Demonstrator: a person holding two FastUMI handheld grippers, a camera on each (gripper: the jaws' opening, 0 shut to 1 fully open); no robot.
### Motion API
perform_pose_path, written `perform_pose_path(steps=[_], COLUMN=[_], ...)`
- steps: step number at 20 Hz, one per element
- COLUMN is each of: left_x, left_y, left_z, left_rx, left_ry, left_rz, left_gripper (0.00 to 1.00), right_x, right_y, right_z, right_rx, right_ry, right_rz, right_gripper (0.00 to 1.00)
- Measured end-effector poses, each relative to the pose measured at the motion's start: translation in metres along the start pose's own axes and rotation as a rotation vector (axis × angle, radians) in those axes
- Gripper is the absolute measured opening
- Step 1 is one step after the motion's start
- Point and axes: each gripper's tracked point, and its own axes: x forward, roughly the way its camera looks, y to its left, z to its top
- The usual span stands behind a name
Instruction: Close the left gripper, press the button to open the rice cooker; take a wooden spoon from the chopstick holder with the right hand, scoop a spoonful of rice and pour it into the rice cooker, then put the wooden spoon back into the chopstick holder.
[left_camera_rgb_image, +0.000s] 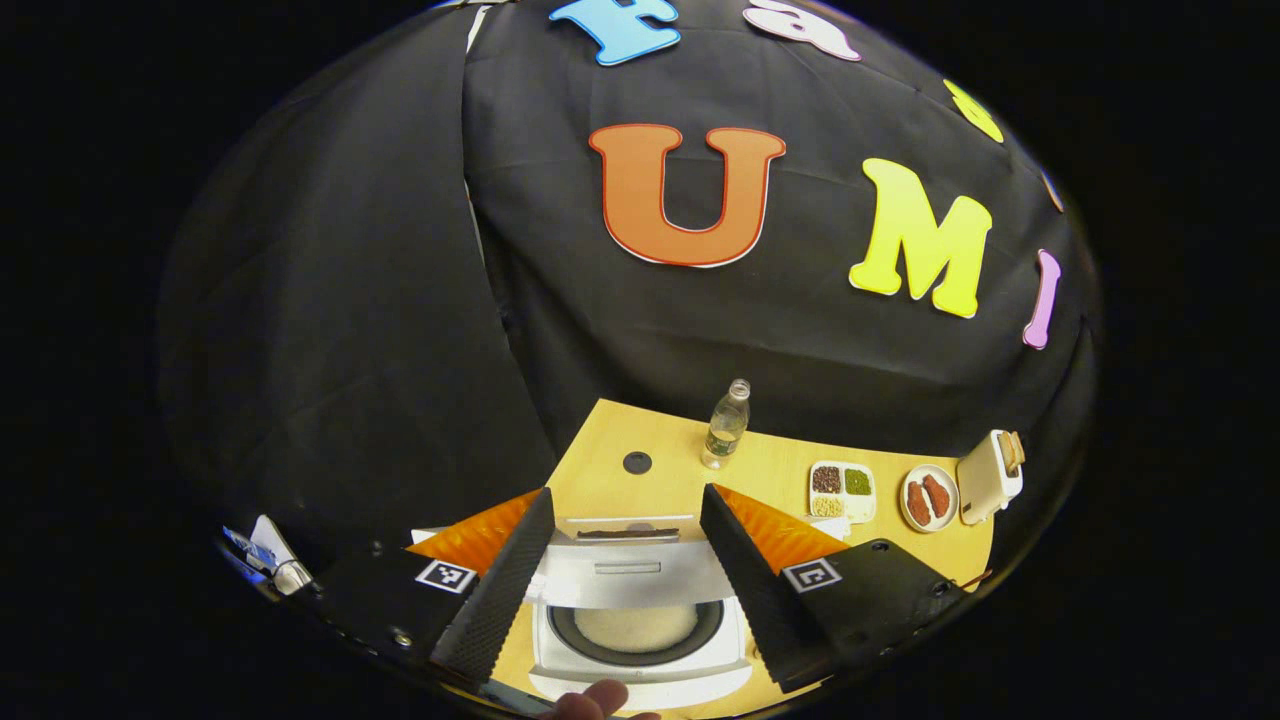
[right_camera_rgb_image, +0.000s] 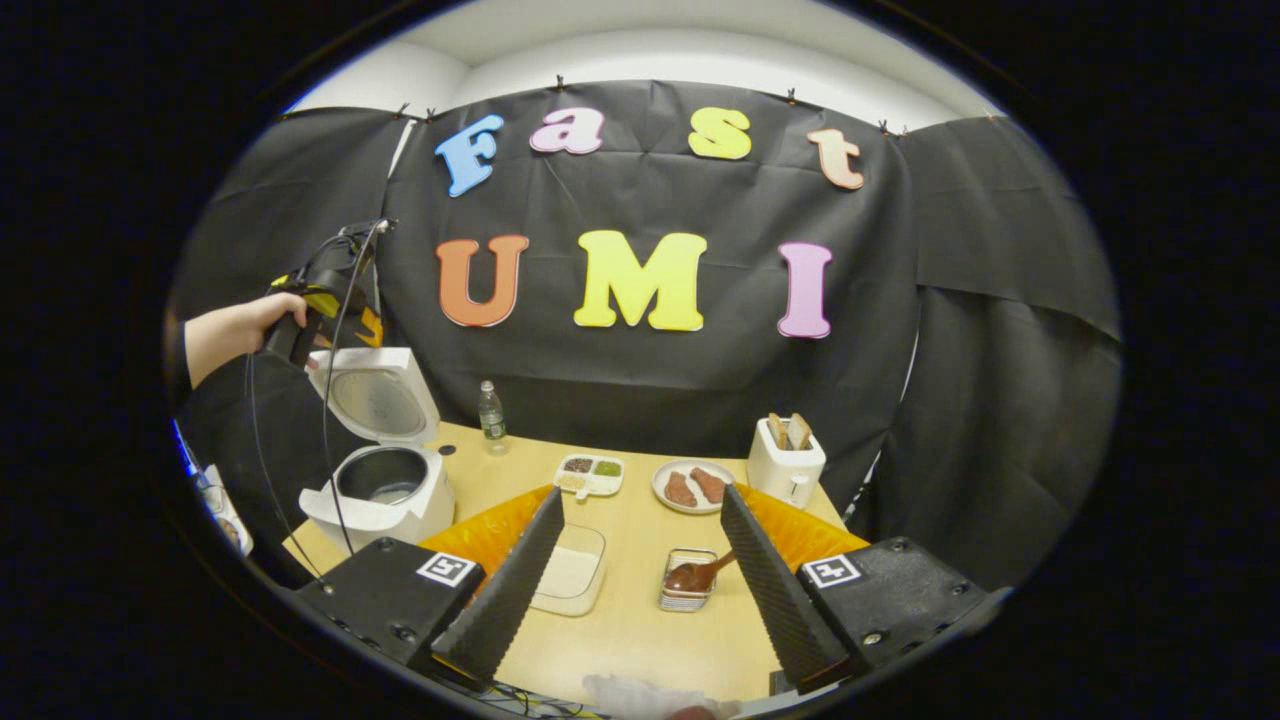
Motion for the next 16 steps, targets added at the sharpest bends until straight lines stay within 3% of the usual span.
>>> perform_pose_path(steps=[1,2,5,16], left_x=[-0.002,-0.005,-0.006,0.015], left_y=[-0.002,-0.004,-0.001,-0.011], left_z=[-0.019,-0.042,-0.096,-0.207], left_rx=[-0.008,-0.003,0.01,0.031], left_ry=[0.031,0.081,0.133,0.273], left_rz=[-0.007,-0.019,-0.022,-0.035], left_gripper=[1.0,0.96,0.98,0.99], right_x=[0.001,0.0,0.002,-0.002], right_y=[0.0,0.001,0.003,0.012], right_z=[0.0,-0.001,-0.002,-0.027], right_rx=[0.003,0.007,0.011,0.011], right_ry=[0.003,0.001,0.005,0.083], right_rz=[0.008,0.012,0.028,0.072], right_gripper=[1.0,1.0,1.0,1.0])
